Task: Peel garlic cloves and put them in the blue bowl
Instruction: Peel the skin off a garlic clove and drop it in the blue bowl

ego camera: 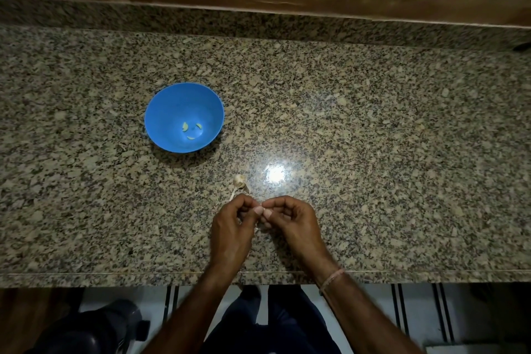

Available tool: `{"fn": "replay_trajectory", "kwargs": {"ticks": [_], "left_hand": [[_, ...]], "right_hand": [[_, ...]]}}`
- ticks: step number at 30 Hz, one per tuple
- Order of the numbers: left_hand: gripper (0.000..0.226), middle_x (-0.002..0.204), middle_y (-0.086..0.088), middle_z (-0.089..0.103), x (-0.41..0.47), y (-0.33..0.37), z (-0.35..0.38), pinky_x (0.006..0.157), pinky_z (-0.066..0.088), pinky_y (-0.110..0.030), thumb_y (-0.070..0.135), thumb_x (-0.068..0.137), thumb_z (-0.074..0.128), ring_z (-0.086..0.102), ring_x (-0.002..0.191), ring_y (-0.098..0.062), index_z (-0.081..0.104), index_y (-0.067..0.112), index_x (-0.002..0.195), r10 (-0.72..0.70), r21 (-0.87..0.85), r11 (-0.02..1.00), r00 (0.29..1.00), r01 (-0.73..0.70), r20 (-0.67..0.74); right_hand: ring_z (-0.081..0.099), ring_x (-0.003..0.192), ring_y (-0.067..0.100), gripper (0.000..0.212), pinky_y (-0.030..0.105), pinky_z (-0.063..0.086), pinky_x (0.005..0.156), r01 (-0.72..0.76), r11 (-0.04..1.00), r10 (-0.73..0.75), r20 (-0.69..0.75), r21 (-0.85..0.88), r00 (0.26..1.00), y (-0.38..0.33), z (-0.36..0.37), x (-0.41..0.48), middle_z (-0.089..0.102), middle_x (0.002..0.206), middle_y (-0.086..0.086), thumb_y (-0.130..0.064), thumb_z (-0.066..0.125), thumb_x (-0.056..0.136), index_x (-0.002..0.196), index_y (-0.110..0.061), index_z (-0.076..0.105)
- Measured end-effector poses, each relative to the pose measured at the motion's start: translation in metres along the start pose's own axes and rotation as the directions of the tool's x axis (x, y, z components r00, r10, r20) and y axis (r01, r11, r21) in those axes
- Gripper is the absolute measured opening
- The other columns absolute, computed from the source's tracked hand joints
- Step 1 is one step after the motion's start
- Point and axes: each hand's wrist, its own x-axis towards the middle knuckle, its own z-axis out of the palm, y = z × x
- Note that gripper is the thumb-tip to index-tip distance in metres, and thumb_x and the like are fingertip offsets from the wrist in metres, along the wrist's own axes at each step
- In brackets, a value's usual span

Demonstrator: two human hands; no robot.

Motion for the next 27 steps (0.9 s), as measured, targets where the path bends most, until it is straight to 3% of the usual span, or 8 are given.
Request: {"fn": "replay_trajectory", "kwargs": {"ticks": [2,4,7,11,16,22,24,27], "left_hand": [[0.011,0.083,0.012,0.071,-0.001,-0.001,0.001,0.066,0.052,-0.027,0.026,0.099,0.065,0.067,0.078,-0.002,0.067,0.029,0.090,-0.020,-0.031,0.999,1.000,0.020,0.006],[0.015,0.083,0.009,0.069,-0.002,-0.004,0.003,0.068,0.049,-0.028,0.029,0.103,0.060,0.064,0.078,-0.007,0.067,0.027,0.090,-0.074,-0.107,0.991,0.997,0.075,0.017],[0.024,0.079,0.001,0.067,0.000,-0.005,0.005,0.070,0.048,-0.037,0.031,0.106,0.055,0.059,0.075,-0.013,0.069,0.025,0.088,-0.135,-0.225,0.964,0.989,0.144,0.054],[0.024,0.088,0.004,0.076,0.002,-0.003,0.005,0.081,0.061,-0.044,0.035,0.106,0.055,0.073,0.087,-0.013,0.074,0.027,0.094,-0.146,-0.209,0.965,0.987,0.156,0.062],[0.022,0.089,0.007,0.075,0.001,0.000,0.006,0.080,0.060,-0.048,0.038,0.106,0.054,0.072,0.087,-0.009,0.072,0.028,0.096,-0.129,-0.077,0.988,0.991,0.131,0.029],[0.023,0.082,0.002,0.072,0.001,0.002,0.006,0.076,0.058,-0.045,0.034,0.104,0.058,0.068,0.081,-0.021,0.073,0.024,0.089,-0.203,-0.282,0.938,0.979,0.202,0.026],[0.025,0.076,0.004,0.067,0.001,0.003,0.005,0.073,0.051,-0.037,0.032,0.105,0.058,0.060,0.075,-0.014,0.072,0.020,0.089,-0.244,-0.343,0.909,0.969,0.238,0.026],[0.024,0.079,-0.001,0.071,0.001,0.005,0.004,0.073,0.051,-0.035,0.029,0.105,0.059,0.062,0.077,-0.017,0.074,0.018,0.089,-0.237,-0.358,0.906,0.971,0.224,0.007]], "right_hand": [[0.074,0.084,0.028,0.007,0.044,0.063,0.081,0.008,0.999,-0.009,-0.027,-0.032,1.000,0.004,0.001,0.001,0.075,0.089,0.013,-0.002,0.073,0.093,0.099,-0.007,0.073],[0.074,0.093,0.021,0.017,0.039,0.062,0.085,0.099,0.977,-0.111,-0.049,-0.191,0.993,0.009,0.000,0.002,0.076,0.095,0.004,0.002,0.070,0.093,0.098,-0.013,0.076],[0.066,0.114,0.014,0.031,0.032,0.055,0.095,0.289,0.838,-0.323,0.005,-0.462,0.946,0.011,-0.004,0.005,0.071,0.114,-0.010,0.002,0.068,0.092,0.107,-0.021,0.080],[0.073,0.100,0.016,0.015,0.037,0.062,0.084,0.245,0.922,-0.255,0.008,-0.300,0.967,0.003,0.003,0.004,0.077,0.104,-0.004,-0.011,0.074,0.095,0.108,-0.016,0.079],[0.075,0.093,0.018,0.006,0.035,0.063,0.082,0.186,0.959,-0.192,-0.005,-0.213,0.981,0.003,0.005,0.006,0.079,0.096,0.002,-0.010,0.075,0.094,0.099,-0.011,0.078],[0.074,0.088,0.013,0.007,0.023,0.059,0.078,0.175,0.950,-0.197,-0.062,-0.258,0.978,0.003,0.005,0.004,0.078,0.091,-0.001,-0.007,0.075,0.093,0.097,-0.011,0.078],[0.071,0.090,0.010,0.011,0.025,0.058,0.081,0.229,0.870,-0.284,-0.063,-0.438,0.957,0.010,0.002,0.006,0.076,0.092,-0.008,-0.006,0.074,0.093,0.098,-0.016,0.078],[0.058,0.103,0.008,0.015,0.019,0.043,0.088,0.324,0.634,-0.444,0.013,-0.702,0.896,0.015,-0.001,0.009,0.071,0.105,-0.014,-0.015,0.070,0.097,0.105,-0.024,0.078]]}}
